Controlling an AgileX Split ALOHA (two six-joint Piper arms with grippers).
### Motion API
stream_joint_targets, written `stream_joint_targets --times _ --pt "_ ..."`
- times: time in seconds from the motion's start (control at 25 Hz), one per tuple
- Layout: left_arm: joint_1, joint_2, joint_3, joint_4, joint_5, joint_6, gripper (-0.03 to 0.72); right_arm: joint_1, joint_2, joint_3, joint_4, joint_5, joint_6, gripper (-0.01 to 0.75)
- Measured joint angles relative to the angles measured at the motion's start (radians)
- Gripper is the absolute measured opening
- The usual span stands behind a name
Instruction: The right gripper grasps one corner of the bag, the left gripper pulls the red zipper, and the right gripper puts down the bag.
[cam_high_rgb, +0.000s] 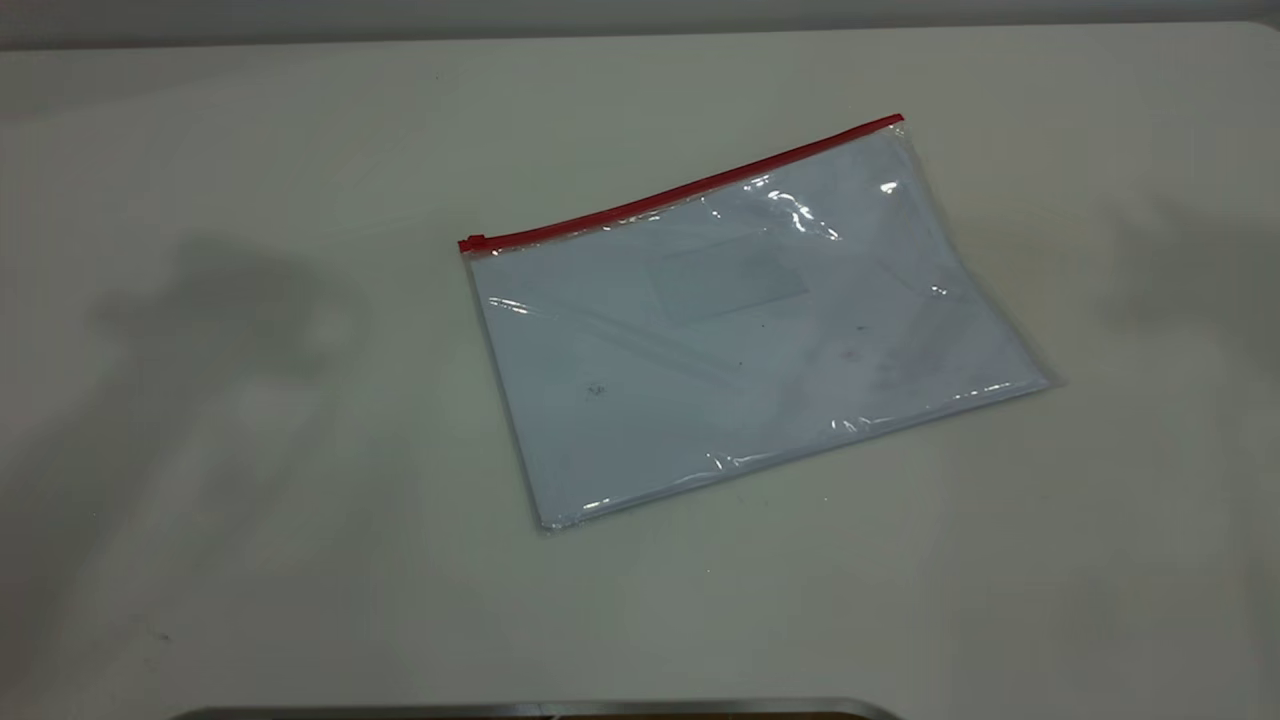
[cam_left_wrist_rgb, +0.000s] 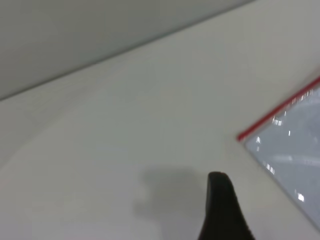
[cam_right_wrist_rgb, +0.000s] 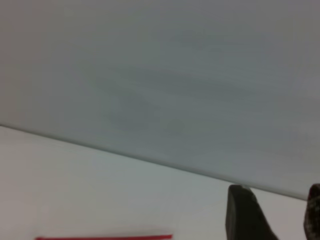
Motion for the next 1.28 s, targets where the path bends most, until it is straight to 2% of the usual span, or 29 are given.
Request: stream_joint_targets --times 0.36,0.6,0.72,1.28 --pt "0.0 -0.381 0.329 -0.001 0.0 -0.138 0.541 0.0 -0.562 0.54 0.033 0.0 0.0 0.33" --pt "0.0 -0.62 0.561 -0.009 0.0 -0.138 0.54 0.0 -0.954 0.888 0.044 -0.01 -0.002 0.33" --pt "0.0 -0.736 0.678 -0.009 0.0 -0.138 0.54 0.0 -1.1 1.014 0.033 0.0 -0.005 0.33" --pt "0.0 -1.233 1.202 0.003 0.001 -0.11 0.54 0.0 -1.392 1.54 -0.158 -0.002 -0.038 0.33"
